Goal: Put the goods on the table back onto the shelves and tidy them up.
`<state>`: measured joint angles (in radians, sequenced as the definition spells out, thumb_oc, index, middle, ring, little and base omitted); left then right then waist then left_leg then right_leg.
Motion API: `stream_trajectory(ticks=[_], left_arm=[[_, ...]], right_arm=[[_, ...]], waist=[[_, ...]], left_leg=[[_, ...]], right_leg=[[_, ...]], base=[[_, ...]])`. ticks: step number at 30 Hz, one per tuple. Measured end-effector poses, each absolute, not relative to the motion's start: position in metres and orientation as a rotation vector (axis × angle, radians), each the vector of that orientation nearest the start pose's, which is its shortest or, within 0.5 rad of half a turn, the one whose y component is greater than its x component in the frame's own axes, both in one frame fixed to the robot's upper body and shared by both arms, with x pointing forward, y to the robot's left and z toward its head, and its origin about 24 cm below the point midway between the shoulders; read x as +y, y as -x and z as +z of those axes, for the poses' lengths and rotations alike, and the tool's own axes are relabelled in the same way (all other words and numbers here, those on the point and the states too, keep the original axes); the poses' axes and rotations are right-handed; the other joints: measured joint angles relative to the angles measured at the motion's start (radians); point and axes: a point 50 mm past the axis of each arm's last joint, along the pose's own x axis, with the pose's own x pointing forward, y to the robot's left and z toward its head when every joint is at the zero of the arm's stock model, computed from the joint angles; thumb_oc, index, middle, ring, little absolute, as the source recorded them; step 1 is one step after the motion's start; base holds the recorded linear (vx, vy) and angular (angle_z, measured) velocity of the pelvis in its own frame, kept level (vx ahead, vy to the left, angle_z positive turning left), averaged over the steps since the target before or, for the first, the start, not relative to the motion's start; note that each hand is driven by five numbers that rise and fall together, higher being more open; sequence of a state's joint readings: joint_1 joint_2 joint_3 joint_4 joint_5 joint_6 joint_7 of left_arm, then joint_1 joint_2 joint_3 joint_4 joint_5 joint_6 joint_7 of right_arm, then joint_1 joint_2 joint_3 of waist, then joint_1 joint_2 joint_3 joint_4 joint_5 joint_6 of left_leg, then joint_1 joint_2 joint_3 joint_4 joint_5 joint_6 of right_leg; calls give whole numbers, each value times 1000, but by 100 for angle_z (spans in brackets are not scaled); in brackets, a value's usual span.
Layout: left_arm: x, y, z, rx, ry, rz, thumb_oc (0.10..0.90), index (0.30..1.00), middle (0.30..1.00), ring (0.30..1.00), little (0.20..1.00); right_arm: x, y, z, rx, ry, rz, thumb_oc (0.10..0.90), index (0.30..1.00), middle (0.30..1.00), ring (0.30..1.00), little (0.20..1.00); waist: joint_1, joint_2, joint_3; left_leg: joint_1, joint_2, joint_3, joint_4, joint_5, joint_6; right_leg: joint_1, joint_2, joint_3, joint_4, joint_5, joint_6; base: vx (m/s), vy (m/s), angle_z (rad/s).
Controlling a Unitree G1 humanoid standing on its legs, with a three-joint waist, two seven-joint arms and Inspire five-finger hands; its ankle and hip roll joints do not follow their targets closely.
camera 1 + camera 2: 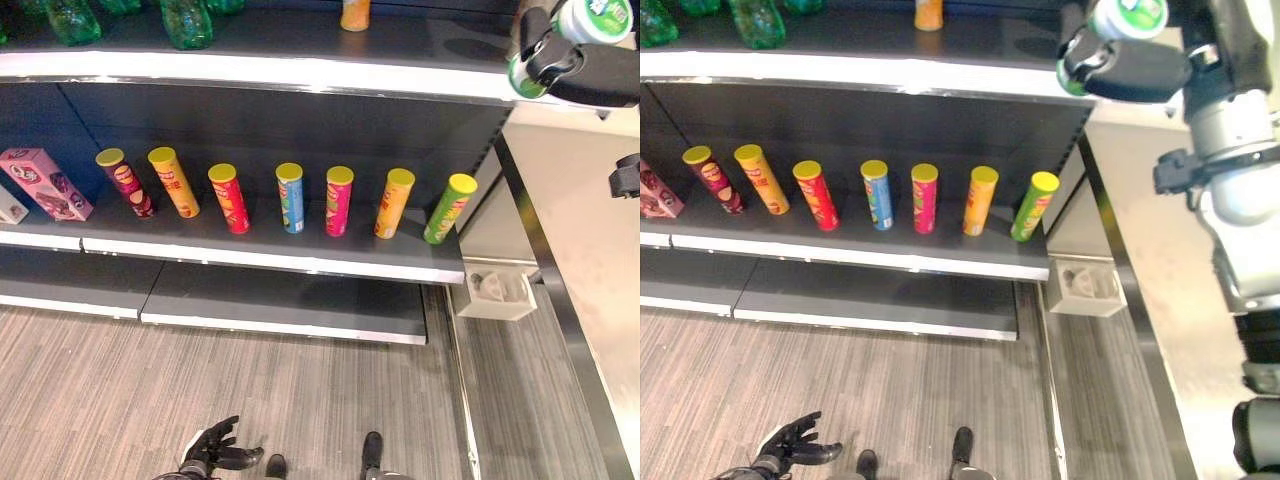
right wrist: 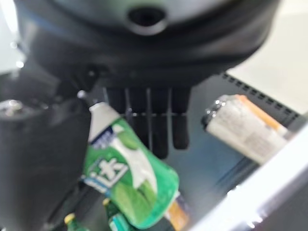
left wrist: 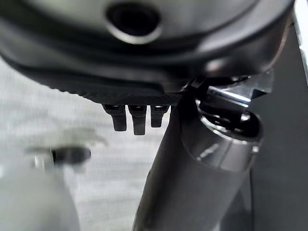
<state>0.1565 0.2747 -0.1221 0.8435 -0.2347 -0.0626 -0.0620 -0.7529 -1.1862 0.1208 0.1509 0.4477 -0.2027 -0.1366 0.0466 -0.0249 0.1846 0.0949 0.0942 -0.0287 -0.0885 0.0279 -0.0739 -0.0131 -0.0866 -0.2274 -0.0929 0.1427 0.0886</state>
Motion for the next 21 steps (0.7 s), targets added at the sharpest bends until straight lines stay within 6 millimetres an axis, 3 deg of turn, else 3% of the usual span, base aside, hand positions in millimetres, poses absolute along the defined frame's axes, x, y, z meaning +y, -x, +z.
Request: stream_trajectory(ticks=[4, 7, 15, 21], left_arm=[[229, -110, -137, 938, -43, 77, 800, 900, 900, 900, 900], [236, -108, -136, 937, -42, 117, 800, 900, 900, 900, 900], [256, -95, -134, 967, -74, 157, 800, 900, 900, 900, 900], [266, -79, -134, 1002, -81, 187, 800, 900, 900, 900, 900]], right_arm=[[-271, -286, 376, -887, 673, -152, 400, 300, 300, 300, 300], [-273, -289, 385, -887, 650, -164, 400, 300, 300, 300, 300], [-302, -306, 372, -749, 621, -255, 400, 300, 300, 300, 300], [-335, -317, 362, -607, 546, -354, 400, 300, 300, 300, 300]], waist=[[13, -1, 0], [65, -16, -8], [138, -54, -24], [163, -55, -24]], left_leg=[[2, 12, -41, 0, -3, -10], [-11, 14, -82, 0, 1, -16], [-50, 9, -170, 1, 15, -37], [-81, -3, -211, 4, 20, -40]], right_leg=[[26, 12, -46, 0, -12, -1], [40, 10, -90, 0, -29, 2], [62, 1, -185, 0, -56, 10], [68, -9, -237, 0, -63, 15]], base=[[103, -124, 33], [83, -133, 47], [35, -80, 43], [19, -56, 25]])
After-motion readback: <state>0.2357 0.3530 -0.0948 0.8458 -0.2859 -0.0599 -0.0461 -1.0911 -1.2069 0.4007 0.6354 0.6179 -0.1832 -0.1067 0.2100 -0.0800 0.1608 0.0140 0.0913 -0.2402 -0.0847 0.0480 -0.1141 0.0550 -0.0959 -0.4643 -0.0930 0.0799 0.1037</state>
